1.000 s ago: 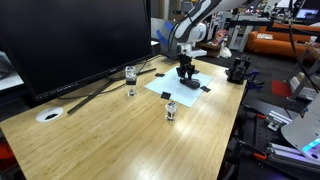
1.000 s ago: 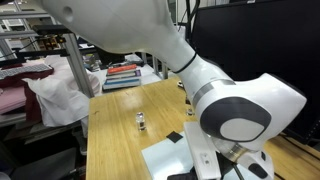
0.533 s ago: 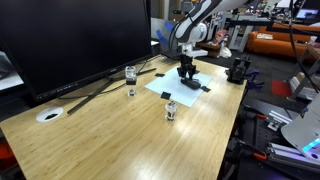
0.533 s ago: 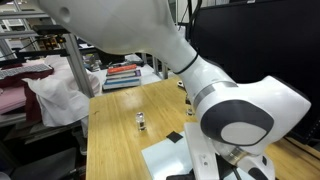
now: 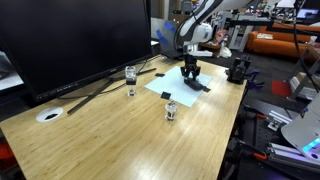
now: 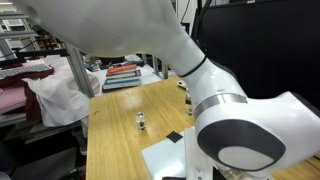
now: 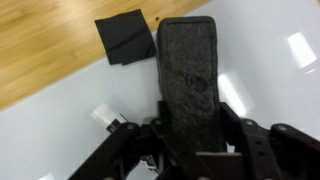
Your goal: Use the duster to wipe the whiteboard
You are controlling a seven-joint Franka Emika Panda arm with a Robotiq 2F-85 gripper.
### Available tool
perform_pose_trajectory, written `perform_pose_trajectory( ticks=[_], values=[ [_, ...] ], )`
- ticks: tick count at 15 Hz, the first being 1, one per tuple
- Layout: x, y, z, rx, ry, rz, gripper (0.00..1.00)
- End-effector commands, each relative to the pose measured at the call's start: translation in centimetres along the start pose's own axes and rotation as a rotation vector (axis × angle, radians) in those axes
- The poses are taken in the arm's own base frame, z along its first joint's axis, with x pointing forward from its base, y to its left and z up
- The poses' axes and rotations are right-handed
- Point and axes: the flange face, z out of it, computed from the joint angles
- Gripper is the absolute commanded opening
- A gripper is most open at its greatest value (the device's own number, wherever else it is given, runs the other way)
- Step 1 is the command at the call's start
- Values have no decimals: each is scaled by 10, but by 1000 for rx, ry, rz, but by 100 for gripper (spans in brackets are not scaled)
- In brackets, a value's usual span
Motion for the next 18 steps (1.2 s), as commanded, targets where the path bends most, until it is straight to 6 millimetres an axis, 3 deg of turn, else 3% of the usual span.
perform_pose_trajectory(
  ticks=[1,11,15,18],
  values=[
    [-9,21,16,46,-16,61,27],
    [-32,40,26,133,-46,195,27],
    [-41,32,33,153,-63,182,27],
    [-49,11,44,131,-84,134,27]
  ],
)
